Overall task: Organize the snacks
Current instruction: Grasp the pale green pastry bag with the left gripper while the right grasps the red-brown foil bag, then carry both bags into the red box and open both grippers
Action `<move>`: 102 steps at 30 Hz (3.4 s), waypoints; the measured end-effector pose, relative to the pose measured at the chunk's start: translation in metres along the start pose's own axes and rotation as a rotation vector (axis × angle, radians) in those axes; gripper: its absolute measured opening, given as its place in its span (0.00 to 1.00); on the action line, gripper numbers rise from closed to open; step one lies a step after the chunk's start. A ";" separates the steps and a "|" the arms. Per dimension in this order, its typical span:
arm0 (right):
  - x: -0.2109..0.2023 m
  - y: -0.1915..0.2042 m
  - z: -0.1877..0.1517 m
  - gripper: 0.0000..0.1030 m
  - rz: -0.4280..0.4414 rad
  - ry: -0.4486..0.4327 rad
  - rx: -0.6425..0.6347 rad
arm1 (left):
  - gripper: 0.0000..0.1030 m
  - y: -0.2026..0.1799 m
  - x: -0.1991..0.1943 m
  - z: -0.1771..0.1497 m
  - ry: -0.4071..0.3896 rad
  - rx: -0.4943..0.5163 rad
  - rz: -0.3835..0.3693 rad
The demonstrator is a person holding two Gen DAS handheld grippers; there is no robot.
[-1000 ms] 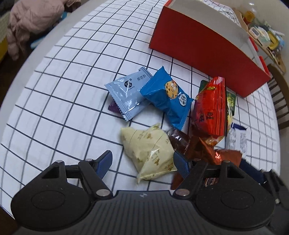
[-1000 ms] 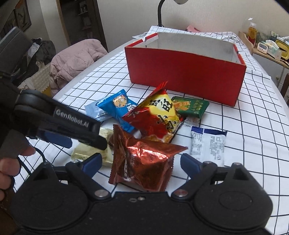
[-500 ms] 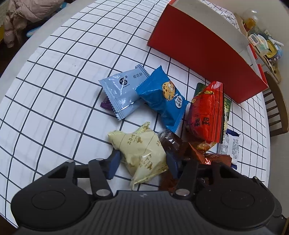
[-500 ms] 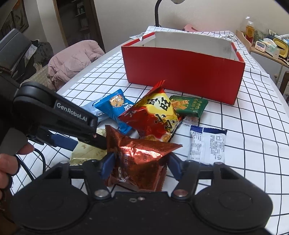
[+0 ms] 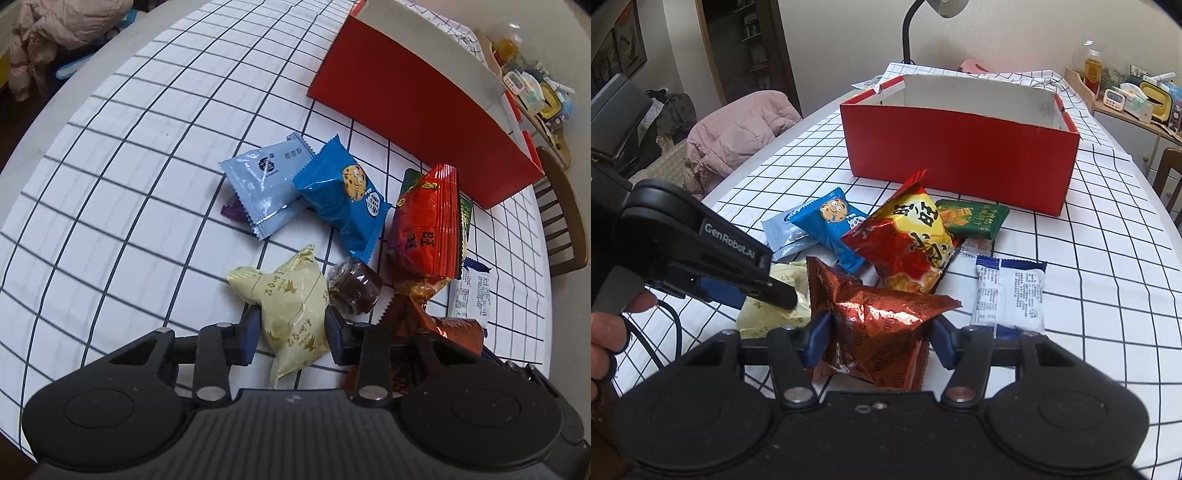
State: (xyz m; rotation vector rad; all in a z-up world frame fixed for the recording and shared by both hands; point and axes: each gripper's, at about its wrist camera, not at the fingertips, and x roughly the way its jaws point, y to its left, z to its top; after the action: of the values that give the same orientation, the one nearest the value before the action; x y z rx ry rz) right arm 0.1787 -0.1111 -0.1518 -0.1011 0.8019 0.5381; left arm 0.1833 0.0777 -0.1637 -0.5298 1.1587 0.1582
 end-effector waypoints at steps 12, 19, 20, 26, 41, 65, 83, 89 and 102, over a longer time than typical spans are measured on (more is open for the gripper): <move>-0.031 -0.001 0.001 0.54 0.014 -0.028 0.036 | 0.31 0.014 -0.026 -0.010 -0.015 -0.020 -0.044; -0.052 -0.003 0.012 0.54 0.014 -0.054 0.043 | 0.30 0.009 -0.051 -0.009 -0.057 0.002 -0.049; -0.054 -0.003 0.015 0.54 0.009 -0.053 0.043 | 0.30 0.007 -0.055 -0.008 -0.064 0.004 -0.054; -0.066 -0.006 0.034 0.54 -0.002 -0.078 0.025 | 0.30 -0.013 -0.083 0.004 -0.121 0.048 -0.073; -0.068 -0.052 0.126 0.54 -0.063 -0.208 -0.014 | 0.30 -0.093 -0.122 0.084 -0.256 0.174 -0.108; 0.044 -0.123 0.218 0.54 -0.119 -0.087 -0.002 | 0.30 -0.165 -0.034 0.212 -0.229 0.252 0.033; 0.115 -0.133 0.219 0.55 -0.116 0.053 -0.026 | 0.31 -0.165 0.048 0.237 -0.093 0.256 0.138; 0.119 -0.139 0.218 0.55 -0.107 0.065 -0.004 | 0.31 -0.164 0.052 0.236 -0.085 0.250 0.142; 0.103 -0.145 0.217 0.81 -0.097 0.035 0.058 | 0.54 -0.161 0.027 0.230 -0.131 0.246 0.112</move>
State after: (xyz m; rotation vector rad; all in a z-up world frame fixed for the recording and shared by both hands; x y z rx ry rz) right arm 0.4514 -0.1305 -0.0897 -0.0958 0.8420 0.4217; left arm 0.4468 0.0436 -0.0701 -0.2336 1.0625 0.1417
